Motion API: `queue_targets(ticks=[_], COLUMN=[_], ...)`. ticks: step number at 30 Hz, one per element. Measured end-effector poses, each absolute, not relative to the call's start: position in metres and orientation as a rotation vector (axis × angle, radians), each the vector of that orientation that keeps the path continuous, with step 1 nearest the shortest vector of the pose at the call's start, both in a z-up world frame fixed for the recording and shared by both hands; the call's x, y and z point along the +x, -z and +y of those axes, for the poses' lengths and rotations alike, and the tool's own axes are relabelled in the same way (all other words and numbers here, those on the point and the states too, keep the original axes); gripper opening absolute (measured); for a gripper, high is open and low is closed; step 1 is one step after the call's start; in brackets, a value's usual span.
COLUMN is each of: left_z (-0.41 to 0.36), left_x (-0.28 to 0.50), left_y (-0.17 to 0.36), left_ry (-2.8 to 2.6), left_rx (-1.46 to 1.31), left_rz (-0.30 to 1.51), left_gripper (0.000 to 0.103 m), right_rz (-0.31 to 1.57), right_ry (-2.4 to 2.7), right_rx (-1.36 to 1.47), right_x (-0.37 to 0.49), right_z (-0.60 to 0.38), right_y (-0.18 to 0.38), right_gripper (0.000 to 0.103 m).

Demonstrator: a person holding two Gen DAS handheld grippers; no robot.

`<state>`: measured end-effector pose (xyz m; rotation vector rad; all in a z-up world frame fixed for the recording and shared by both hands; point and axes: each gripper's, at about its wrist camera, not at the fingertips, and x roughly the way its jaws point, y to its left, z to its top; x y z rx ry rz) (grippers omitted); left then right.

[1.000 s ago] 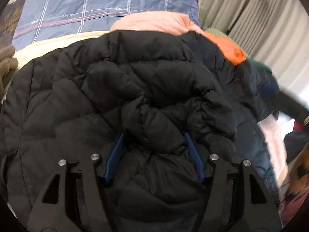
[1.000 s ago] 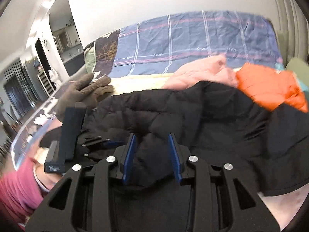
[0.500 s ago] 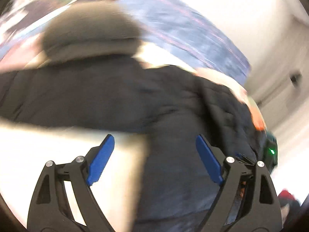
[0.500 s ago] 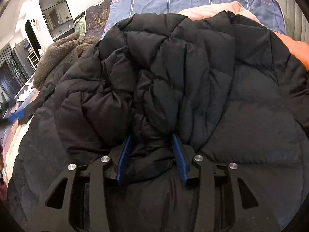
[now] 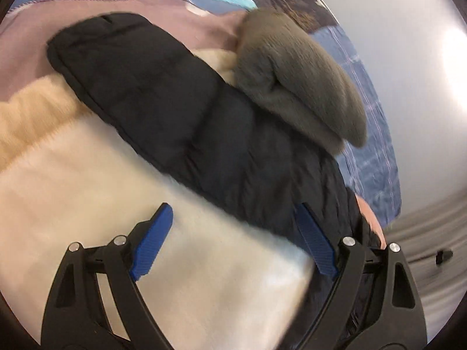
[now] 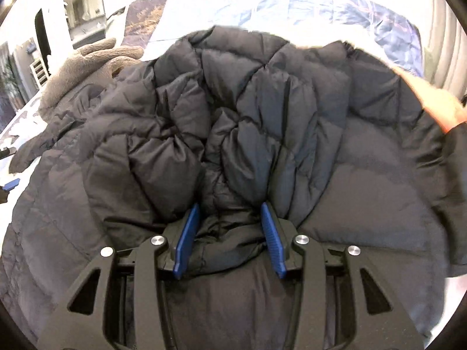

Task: Fold large clothes

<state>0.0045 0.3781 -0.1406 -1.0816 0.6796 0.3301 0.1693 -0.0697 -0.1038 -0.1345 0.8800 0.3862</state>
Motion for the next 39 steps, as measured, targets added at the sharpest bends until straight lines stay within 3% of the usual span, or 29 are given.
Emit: queue_targets(ticks=[3,6,8,11,12,13,14,16,19,25,29,34,36,37,38,39], left_z=[0.403,0.422,0.431,0.439,0.441,0.441,0.443,0.447,0.445,0.396,0.304,0.155,0.078,0.053,0.017,-0.007], left_x=[-0.009,-0.014,-0.008,-0.004,-0.002,-0.001,0.003,0.005,0.003,0.017,0.057,0.106,0.124,0.129,0.133,0.133], left_y=[0.143,0.150,0.157,0.158,0.156,0.154,0.151,0.144,0.117,0.014,-0.058,-0.092,-0.079,-0.070,-0.050,-0.034], left_ry=[-0.410,-0.470,-0.466,-0.495,-0.507,-0.506,-0.476,-0.425,-0.391,-0.207,0.007,0.291,0.404,0.438,0.451,0.450], left_rx=[-1.092,-1.137,-1.161,-1.146,-1.130,-1.112,-1.087,-1.088,-1.050,-0.866,-0.628,-0.317,-0.134,-0.070,0.026,0.097], left_rz=[0.657,0.633,0.630,0.590,0.572,0.560,0.547,0.517,0.445,0.315,0.318,0.396,0.476,0.521,0.582,0.613], left_gripper=[0.090,0.091,0.091,0.085,0.077,0.048,0.025,0.008,0.005,0.005,0.005,0.010,0.030,0.058,0.075,0.075], right_rz=[0.787,0.784,0.863,0.947,0.924,0.926,0.926,0.916,0.911,0.904,0.922,0.917,0.871,0.846,0.830,0.817], right_ry=[-0.413,-0.437,-0.404,-0.390,-0.396,-0.396,-0.399,-0.412,-0.415,-0.432,-0.458,-0.483,-0.424,-0.370,-0.334,-0.273], right_rx=[-0.036,-0.013,-0.055,-0.068,-0.075,-0.069,-0.065,-0.055,-0.049,-0.023,0.010,0.151,0.200,0.214,0.224,0.246], right_x=[0.162,0.167,0.176,0.185,0.182,0.182,0.182,0.179,0.177,0.177,0.178,0.169,0.160,0.154,0.149,0.141], right_z=[-0.068,-0.054,-0.036,-0.029,-0.027,-0.027,-0.026,-0.028,-0.028,-0.043,-0.056,-0.100,-0.137,-0.159,-0.175,-0.203], right_y=[0.071,0.068,0.095,0.146,0.146,0.143,0.142,0.144,0.144,0.141,0.134,0.095,0.073,0.064,0.060,0.055], right_gripper=[0.068,0.072,0.073,0.085,0.086,0.086,0.086,0.086,0.086,0.087,0.088,0.088,0.090,0.092,0.092,0.092])
